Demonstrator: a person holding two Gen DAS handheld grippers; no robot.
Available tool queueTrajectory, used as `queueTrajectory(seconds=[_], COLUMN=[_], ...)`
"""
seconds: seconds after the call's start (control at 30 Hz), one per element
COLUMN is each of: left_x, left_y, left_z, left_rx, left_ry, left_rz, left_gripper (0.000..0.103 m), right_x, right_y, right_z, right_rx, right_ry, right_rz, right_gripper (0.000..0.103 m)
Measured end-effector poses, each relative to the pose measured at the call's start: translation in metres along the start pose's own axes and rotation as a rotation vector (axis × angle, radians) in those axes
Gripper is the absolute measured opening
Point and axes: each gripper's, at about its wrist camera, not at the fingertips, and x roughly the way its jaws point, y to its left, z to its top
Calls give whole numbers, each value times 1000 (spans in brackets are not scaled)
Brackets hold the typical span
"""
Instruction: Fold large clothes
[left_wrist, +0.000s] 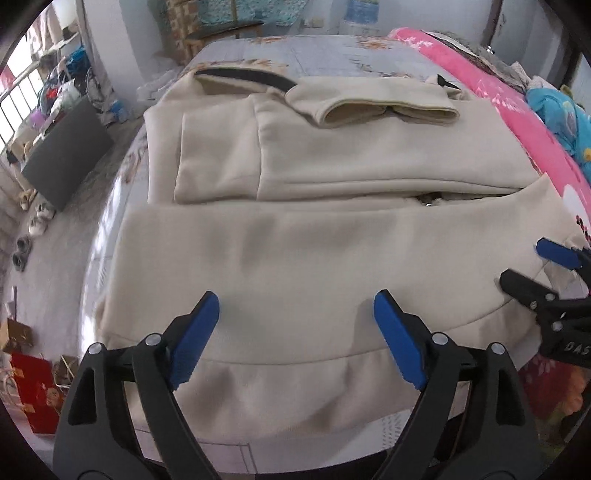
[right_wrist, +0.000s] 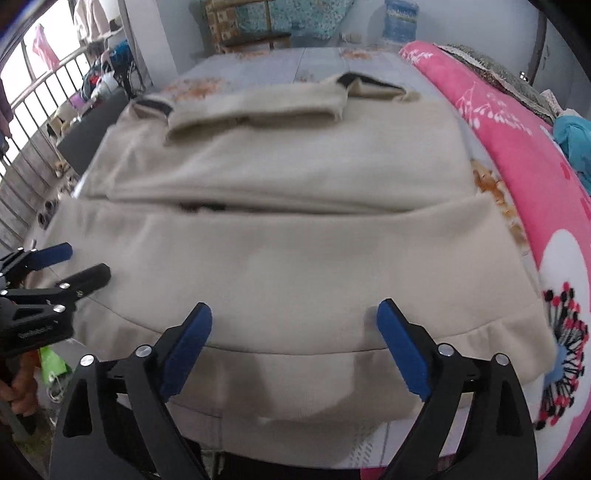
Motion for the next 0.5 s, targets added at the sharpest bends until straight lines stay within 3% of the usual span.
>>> queueTrajectory(seconds=[0.2, 0.5], left_x=[-7, -59], left_y=[11, 48], left_z=[-5, -26], left_rx=[-19, -48], left_ry=[-39, -214], left_rz=[18, 54], left_gripper=[84, 84], right_x=[2, 1], right_y=[-3, -4], right_z=[-3, -4], right_rx=[6, -7], right_ry=[-24, -48], right_rz=[-4, 12], right_gripper=[97, 97])
